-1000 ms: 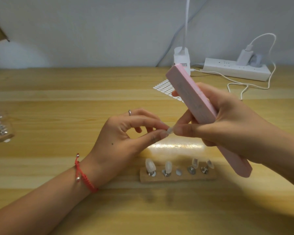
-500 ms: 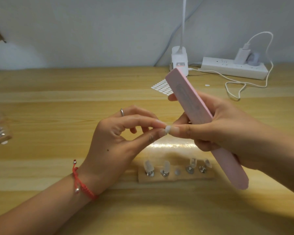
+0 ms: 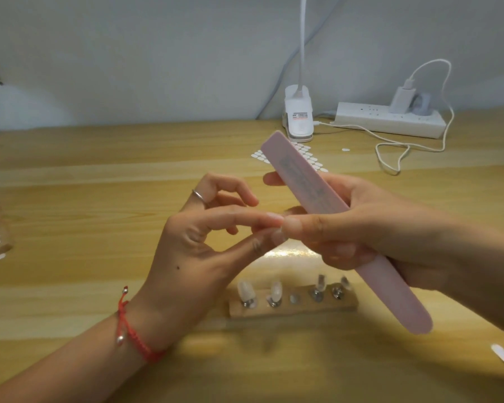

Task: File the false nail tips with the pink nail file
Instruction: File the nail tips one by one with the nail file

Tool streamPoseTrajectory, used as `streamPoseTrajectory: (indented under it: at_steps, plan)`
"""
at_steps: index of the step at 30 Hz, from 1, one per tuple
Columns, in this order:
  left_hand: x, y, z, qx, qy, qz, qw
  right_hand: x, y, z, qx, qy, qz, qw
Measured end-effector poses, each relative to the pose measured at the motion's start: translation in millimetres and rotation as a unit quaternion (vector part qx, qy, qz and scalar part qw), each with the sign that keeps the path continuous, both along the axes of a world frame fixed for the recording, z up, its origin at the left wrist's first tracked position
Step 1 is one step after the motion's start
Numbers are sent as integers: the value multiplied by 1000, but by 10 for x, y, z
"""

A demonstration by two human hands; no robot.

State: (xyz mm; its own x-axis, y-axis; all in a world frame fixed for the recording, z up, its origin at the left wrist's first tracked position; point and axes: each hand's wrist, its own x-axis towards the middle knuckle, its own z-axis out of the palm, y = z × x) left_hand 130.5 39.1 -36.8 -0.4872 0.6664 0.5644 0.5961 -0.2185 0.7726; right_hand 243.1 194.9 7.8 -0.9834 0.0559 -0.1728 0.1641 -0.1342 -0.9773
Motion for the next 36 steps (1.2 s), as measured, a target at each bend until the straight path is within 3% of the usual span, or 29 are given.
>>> streamPoseTrajectory:
  at_steps: [11,22,29,31,36]
  plan:
    - [13,0,11,0,10,6,1000,23,-68,-86,-1,34,-30,999]
    - [34,-20,-1,-21,104,27,994,27,-113,-100,-18,77,-23,997]
    - [17,-10,-18,7,152,49,987,40,-163,-106,43,97,-41,994]
    - [1,6,-23,13,112,59,992,12,-132,-64,107,94,-69,987]
    - [-56,18,-36,16,-90,51,994,-11,74,61,273,140,-116,945]
